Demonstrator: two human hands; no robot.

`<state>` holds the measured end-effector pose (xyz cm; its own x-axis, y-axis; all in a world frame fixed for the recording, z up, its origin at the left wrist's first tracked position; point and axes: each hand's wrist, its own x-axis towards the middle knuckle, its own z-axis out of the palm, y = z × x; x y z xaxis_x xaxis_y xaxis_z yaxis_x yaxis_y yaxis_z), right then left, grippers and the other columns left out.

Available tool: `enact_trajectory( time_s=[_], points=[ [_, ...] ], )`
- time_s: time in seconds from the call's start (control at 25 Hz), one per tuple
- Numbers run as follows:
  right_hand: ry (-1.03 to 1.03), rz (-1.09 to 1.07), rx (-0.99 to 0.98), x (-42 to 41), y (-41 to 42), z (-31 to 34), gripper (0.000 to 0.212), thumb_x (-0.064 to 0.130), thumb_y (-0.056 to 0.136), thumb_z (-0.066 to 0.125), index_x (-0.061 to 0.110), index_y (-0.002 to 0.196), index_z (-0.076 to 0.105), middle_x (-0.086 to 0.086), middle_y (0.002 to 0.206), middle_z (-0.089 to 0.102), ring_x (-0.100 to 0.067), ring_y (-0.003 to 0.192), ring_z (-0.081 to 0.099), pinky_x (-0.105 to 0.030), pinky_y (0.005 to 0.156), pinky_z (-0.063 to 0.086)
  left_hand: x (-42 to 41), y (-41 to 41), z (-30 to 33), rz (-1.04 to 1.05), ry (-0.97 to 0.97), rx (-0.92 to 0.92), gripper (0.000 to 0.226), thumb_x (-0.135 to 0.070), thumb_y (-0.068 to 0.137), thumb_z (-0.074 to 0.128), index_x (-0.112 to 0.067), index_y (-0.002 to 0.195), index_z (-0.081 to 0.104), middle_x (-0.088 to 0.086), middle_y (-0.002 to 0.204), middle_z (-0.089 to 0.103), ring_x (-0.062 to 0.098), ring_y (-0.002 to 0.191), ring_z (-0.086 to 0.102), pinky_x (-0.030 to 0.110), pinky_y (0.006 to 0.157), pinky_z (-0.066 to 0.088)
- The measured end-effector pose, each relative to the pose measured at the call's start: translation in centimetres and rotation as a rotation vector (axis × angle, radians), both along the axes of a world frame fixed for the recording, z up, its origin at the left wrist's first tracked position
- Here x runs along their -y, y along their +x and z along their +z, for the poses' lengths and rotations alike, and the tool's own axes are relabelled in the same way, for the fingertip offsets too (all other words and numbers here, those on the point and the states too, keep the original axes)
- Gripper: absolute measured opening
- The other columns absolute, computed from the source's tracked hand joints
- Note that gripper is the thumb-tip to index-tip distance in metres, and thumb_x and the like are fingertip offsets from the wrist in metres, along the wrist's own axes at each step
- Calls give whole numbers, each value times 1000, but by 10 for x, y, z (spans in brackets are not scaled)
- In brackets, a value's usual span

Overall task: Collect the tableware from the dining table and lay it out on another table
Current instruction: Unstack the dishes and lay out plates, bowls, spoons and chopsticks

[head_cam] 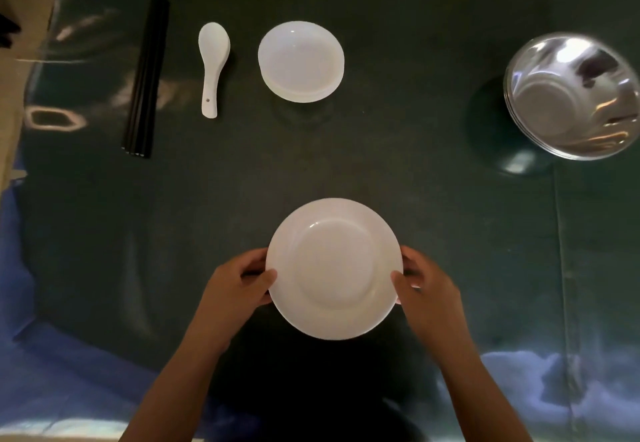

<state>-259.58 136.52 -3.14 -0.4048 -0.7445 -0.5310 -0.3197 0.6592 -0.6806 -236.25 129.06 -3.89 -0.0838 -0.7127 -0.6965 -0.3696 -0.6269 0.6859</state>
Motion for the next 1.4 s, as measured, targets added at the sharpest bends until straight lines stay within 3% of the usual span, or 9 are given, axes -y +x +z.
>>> enact_trajectory(
  time_s=[0.16,0.28,0.52,0.76,1.0,1.08,1.2,1.32,1.4],
  points=[
    [-3,-93,129,3,-6,-4,36,4,84,58,38,93,59,19,83,64,-11,81,64,-20,62,54,-3,-1,2,69,-5,-27,36,-2,85,59,-37,93,66,-21,80,73,1,78,69,20,62,57],
    [-8,-119,198,4,-14,-8,37,1,82,59,34,95,66,16,84,67,-11,80,66,-13,50,52,-1,-5,4,97,-8,-39,36,-2,85,59,-36,93,66,-24,77,72,-1,74,69,16,56,56],
    [-148,-192,269,47,-63,4,50,-7,81,55,40,80,68,15,71,72,-4,66,69,-18,53,55,43,-54,25,52,-104,-153,35,-2,86,58,-35,95,67,-18,84,74,1,82,69,15,57,55],
    [-229,-254,257,121,-121,10,33,-7,84,53,15,105,66,5,82,70,2,61,68,-15,49,53,118,-127,23,13,-133,-184,31,-5,88,55,-16,116,63,3,103,69,16,96,66,24,68,56],
    [-209,-285,252,138,-141,-8,31,-1,83,56,9,112,64,0,89,70,-11,77,68,-29,63,60,139,-151,10,-40,-178,-122,20,-6,86,55,-22,93,66,-2,89,69,14,89,66,35,81,57],
    [-186,-259,140,135,-138,-9,31,9,82,59,16,112,63,0,96,70,-16,85,68,-42,77,59,138,-148,7,-172,-317,32,17,-17,86,57,-20,101,66,-5,89,69,14,89,66,37,81,57],
    [-331,69,-570,106,-126,-9,44,30,74,70,26,116,58,3,110,63,-17,97,61,-34,76,53,121,-136,6,-497,-822,550,52,-44,77,66,-23,122,52,-2,119,60,17,110,57,39,87,50],
    [-650,572,-896,84,-116,-10,45,31,65,79,18,107,68,-5,110,67,-28,102,62,-47,92,49,102,-134,-1,-917,-1325,448,52,-31,65,80,-14,111,64,7,115,65,24,109,60,45,92,47],
    [-661,747,-937,84,-112,-13,38,26,62,81,17,98,71,-3,101,71,-27,94,66,-49,97,45,97,-137,-8,-1056,-1392,425,42,-21,59,85,-11,97,69,6,100,70,25,96,67,47,91,48]
  ],
)
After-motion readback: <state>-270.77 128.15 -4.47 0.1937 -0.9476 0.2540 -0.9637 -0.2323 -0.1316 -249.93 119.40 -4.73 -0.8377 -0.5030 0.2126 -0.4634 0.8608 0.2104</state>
